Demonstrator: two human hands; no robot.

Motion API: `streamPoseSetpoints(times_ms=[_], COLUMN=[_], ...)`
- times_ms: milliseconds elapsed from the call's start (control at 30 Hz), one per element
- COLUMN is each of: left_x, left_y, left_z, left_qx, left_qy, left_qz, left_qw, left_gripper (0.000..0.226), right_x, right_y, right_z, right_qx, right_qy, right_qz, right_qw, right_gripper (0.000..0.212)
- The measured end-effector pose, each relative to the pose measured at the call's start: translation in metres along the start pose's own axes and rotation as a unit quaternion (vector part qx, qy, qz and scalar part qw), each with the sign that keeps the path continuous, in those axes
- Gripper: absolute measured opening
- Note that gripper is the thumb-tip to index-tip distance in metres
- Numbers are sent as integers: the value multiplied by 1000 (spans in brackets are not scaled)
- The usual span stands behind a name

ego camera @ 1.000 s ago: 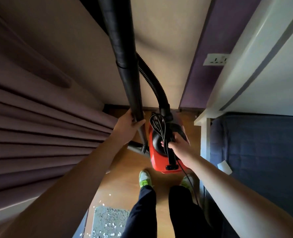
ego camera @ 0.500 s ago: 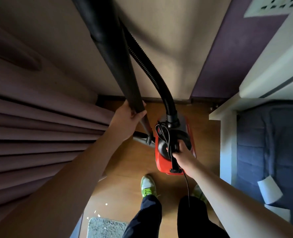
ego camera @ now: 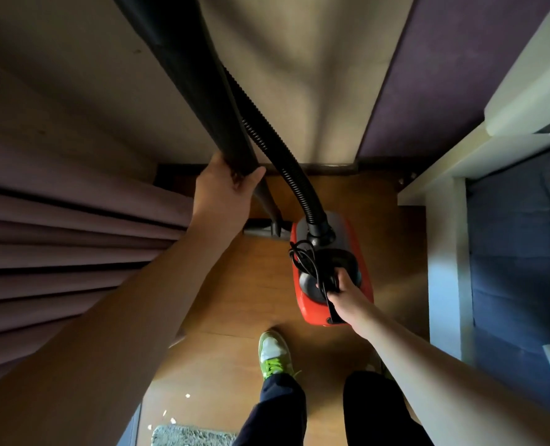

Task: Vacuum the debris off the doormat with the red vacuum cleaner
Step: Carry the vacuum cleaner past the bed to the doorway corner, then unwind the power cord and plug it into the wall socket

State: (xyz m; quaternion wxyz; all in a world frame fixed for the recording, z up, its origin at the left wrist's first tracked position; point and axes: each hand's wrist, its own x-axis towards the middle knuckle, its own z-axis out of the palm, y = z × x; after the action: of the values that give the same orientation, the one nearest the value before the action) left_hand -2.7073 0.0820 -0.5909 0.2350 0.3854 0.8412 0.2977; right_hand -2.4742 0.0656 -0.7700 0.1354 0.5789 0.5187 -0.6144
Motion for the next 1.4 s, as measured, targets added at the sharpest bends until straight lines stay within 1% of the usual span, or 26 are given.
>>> streamPoseSetpoints(times_ms=[67,100,200,300,433,533,600,667,700,767,800,867,933,1000,1133,1233,1333,1400], left_x=[6,9,20,34,47,51,50,47,45,40,38,36,32,25,3,-20,-48,-70], left_y=[-2,-2,-3,-3,-2,2,1,-1,-2,-6,-8,-13,-22,-32,-54,-73,-87,-94], left_z=[5,9,21,30,36,39,38,38,38,37,38,40,43,47,63,78,94,107], left_qx=[-7,-10,-18,-23,-29,-21,-20,-28,-30,-26,-21,-16,-11,-11,-37,-26,7,20], left_qy=[-3,-5,-2,5,25,33,31,21,20,19,18,11,16,22,12,-2,-35,-66], left_qz=[6,11,33,60,73,80,79,79,81,78,76,76,83,71,-9,-47,-65,-98], left_qw=[1000,1000,999,998,997,996,996,996,996,996,997,997,996,997,999,999,997,993], left_gripper=[22,22,32,36,37,41,44,43,42,41,43,52,59,60,56,48,33,23], right_x=[9,13,28,47,64,66,64,62,59,53,50,48,51,56,66,67,64,61], right_y=[3,4,1,-4,-14,-15,-13,-10,-10,-10,-9,-2,6,14,28,33,38,43], right_z=[5,7,17,25,28,24,20,13,10,5,3,-2,-3,-2,1,3,0,-4], right_qx=[-3,-5,-1,13,55,47,5,-79,-147,-281,-310,-314,-302,-288,-319,-301,-288,-301], right_qy=[3,3,8,21,0,-7,-17,-41,-63,-99,-107,-115,-100,-71,-15,18,47,71], right_qz=[-1,-2,-6,-23,-27,-30,-38,-48,-54,-69,-73,-78,-82,-99,-122,-122,-119,-114], right_qw=[1000,1000,1000,999,998,998,999,995,986,952,942,939,945,950,940,946,949,944], right_gripper=[50,51,47,42,41,40,43,51,57,68,71,75,73,65,44,36,38,41])
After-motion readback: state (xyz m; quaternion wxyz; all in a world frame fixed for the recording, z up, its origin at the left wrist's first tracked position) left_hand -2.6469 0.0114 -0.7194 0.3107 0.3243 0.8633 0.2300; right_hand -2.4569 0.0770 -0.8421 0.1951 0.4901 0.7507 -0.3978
